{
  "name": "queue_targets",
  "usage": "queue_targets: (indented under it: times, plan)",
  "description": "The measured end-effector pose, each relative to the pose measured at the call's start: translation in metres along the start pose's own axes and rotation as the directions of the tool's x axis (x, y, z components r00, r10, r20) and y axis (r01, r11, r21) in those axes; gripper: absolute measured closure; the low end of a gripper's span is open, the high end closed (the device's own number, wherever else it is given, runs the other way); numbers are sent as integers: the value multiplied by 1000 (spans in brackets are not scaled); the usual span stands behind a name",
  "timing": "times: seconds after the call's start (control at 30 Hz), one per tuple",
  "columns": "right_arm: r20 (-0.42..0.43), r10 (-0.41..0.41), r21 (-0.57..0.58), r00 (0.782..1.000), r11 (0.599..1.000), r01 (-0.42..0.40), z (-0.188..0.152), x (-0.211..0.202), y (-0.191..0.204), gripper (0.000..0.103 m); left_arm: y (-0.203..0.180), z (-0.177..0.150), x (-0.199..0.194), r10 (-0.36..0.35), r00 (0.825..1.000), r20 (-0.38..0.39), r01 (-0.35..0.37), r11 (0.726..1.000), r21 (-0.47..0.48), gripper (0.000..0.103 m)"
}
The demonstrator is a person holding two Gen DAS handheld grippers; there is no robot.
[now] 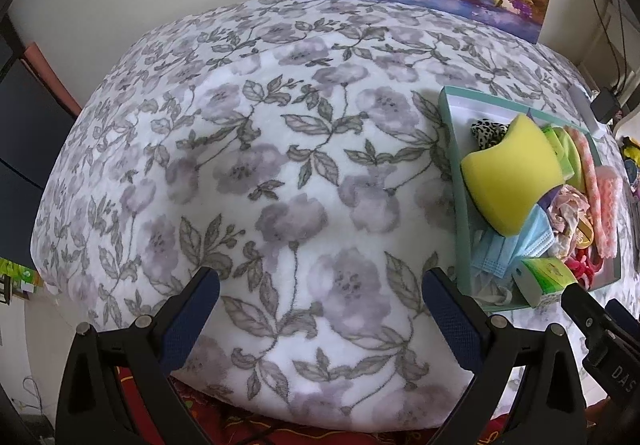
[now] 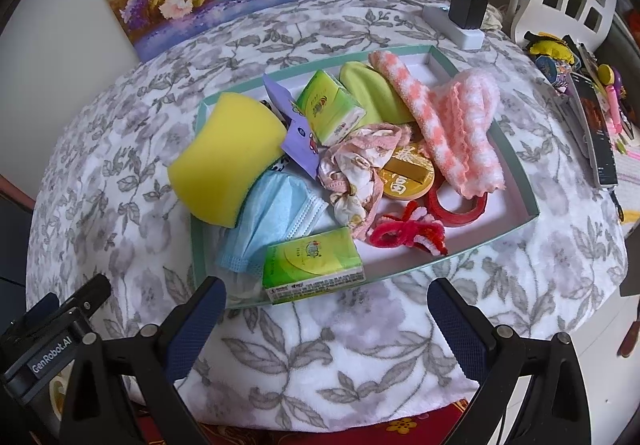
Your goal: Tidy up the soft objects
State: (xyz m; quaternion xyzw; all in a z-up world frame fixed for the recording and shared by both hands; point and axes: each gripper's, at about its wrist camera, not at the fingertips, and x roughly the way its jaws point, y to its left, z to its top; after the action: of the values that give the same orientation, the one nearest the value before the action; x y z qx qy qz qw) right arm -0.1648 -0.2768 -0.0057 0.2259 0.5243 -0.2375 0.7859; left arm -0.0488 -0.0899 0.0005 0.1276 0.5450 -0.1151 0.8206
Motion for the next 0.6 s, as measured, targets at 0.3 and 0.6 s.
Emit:
queue_targets:
  times: [0.3,0.6]
  plan:
    - [-12,3,-6,1000,1000,-3,1,7,3,1,4,1,4,11,1000,-10,-11,1000,-8,2]
    - [-15,5,-6,1000,1000,-5,2,8,3,1,4,2,5,31,999,-17,-31,999,-12,2]
